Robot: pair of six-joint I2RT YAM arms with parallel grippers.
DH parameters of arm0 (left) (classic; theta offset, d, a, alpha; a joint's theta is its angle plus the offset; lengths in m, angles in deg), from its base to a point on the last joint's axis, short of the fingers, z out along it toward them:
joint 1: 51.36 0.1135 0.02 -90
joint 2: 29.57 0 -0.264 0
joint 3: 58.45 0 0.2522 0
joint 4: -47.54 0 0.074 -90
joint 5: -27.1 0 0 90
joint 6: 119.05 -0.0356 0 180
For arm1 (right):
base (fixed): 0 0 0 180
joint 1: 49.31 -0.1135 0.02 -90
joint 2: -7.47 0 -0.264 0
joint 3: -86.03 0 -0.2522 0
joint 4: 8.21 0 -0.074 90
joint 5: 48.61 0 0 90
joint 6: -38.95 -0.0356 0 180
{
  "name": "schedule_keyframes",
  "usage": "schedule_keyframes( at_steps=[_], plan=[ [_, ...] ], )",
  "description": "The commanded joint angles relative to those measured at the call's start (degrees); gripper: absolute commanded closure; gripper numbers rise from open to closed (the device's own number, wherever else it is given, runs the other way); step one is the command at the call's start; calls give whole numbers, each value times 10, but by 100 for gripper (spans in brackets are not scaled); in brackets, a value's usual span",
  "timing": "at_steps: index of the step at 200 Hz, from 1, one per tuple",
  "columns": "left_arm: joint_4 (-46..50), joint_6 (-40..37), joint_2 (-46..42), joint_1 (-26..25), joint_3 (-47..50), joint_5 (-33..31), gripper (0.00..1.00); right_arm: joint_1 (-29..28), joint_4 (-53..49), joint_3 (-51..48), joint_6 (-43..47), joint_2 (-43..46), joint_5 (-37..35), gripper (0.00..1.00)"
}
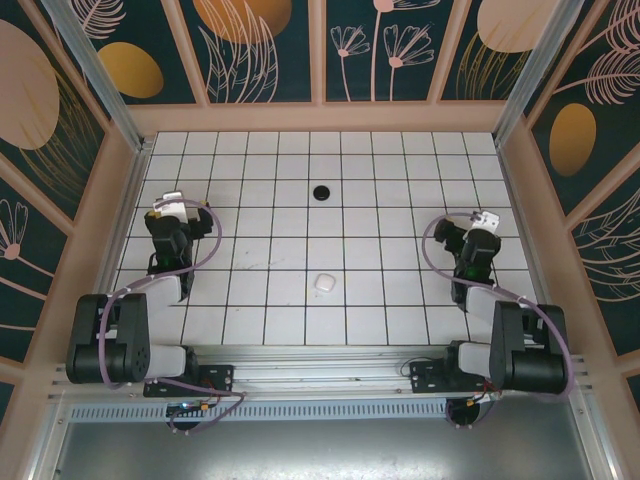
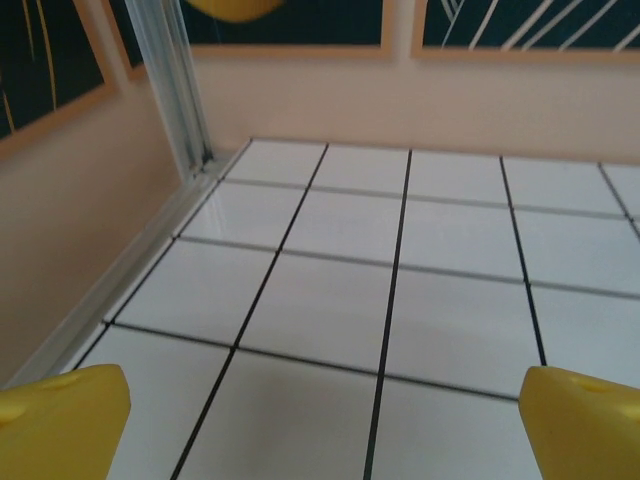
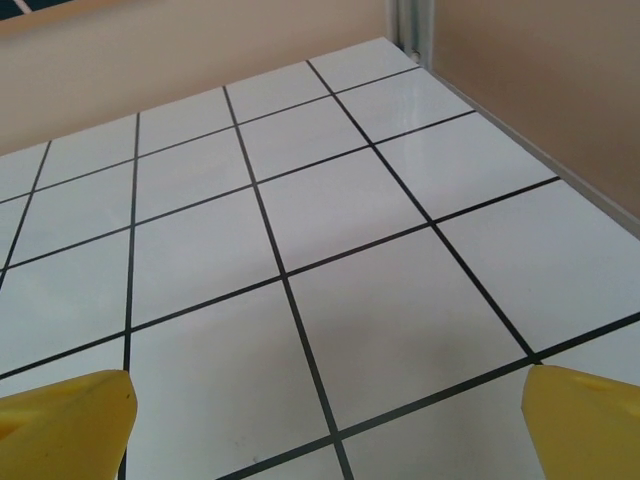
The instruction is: Insert wireless bluetooth earbuds into charging case
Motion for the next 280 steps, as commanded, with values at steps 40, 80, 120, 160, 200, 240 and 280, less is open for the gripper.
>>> schedule_keyframes(
  at_steps=[40,80,120,160,200,240,280],
  plan=[
    [-65,5,-25,2,22,23,1,5,192,-8,7,-80,57,1],
    [-47,13,-36,2,28,41,2,-25,192,22,35,-129,35,1],
    [-127,43,-8,2,81,42,2,-25,182,24,36,-127,37,1],
    [-213,33,53,2,93,51,2,-26,183,24,36,-127,39,1],
    [-258,26,96,2,99,66,2,-30,175,29,44,-129,39,1],
    [-251,25,92,2,99,68,2,-31,175,29,44,-129,39,1],
    [-251,26,93,2,97,69,2,-32,171,33,47,-131,40,1]
  ],
)
